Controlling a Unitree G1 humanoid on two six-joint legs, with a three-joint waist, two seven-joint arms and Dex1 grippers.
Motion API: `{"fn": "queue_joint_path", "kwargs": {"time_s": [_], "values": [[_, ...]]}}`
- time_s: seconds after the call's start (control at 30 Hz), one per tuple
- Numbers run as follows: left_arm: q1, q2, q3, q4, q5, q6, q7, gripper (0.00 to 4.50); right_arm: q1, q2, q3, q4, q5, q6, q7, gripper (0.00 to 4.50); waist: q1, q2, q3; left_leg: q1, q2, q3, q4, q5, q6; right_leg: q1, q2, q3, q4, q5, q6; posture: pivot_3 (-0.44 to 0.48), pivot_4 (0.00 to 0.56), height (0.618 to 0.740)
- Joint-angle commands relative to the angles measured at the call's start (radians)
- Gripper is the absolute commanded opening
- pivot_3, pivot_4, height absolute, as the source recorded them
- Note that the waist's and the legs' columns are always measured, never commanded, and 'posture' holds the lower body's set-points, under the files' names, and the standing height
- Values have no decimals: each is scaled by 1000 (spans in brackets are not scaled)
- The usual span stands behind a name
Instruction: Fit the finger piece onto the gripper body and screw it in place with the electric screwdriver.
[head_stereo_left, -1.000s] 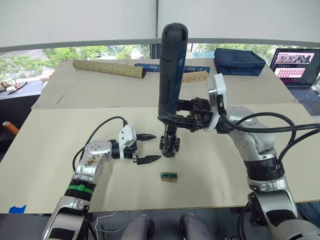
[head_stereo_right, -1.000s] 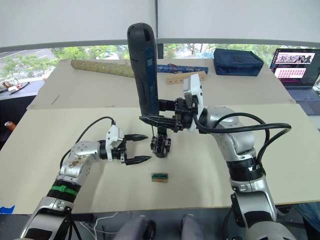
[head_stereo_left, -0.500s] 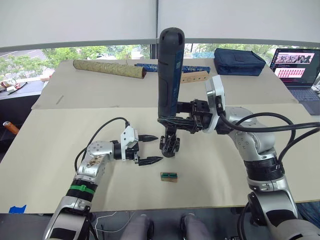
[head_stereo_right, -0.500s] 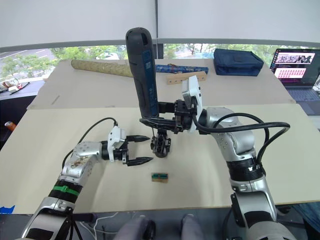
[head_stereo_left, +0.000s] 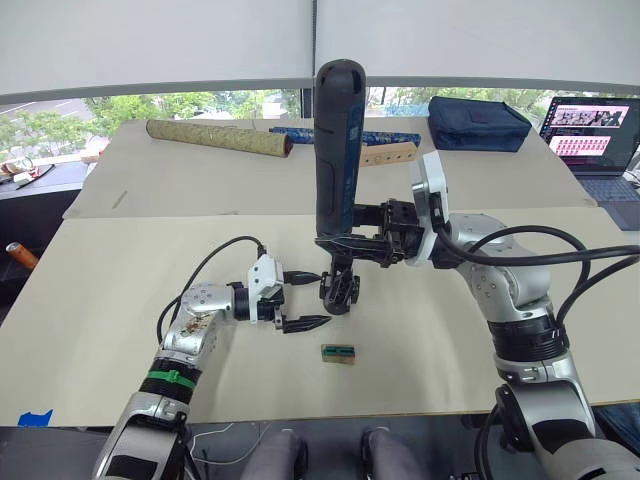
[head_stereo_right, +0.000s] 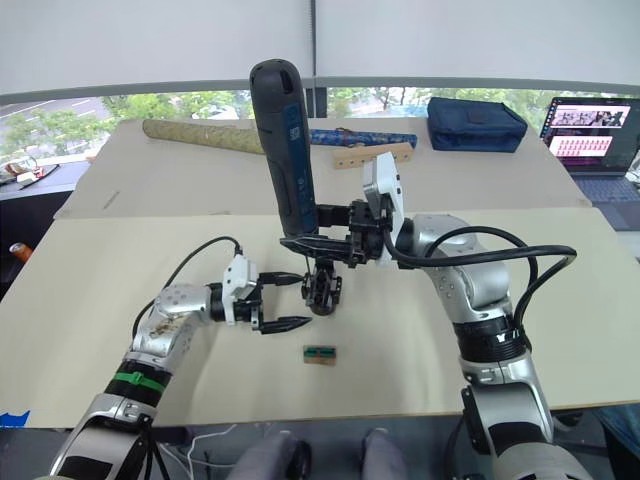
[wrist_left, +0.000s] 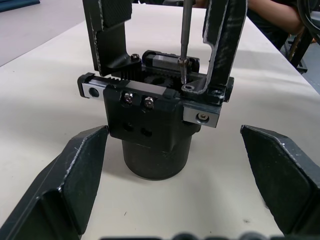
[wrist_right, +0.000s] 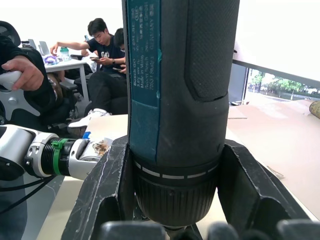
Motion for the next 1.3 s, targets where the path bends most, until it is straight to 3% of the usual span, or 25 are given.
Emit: {"fn": "queue_joint_path", "kwargs": {"time_s": [0.03,1.3], "values": [[-26,-9,-5,3,8,-26,0,4500,-16,5,-14,-33,19,-7,8,1904,0,0,0,0,0,0,0,0,0,0,0,0,0,0,0,0,150,740],[-36,-52,-19,34,35,-38,27,4500,4,-2,-2,-35,-5,-29,17,1904,0,0,0,0,0,0,2,0,0,0,0,0,1,0,0,0,150,740]]}}
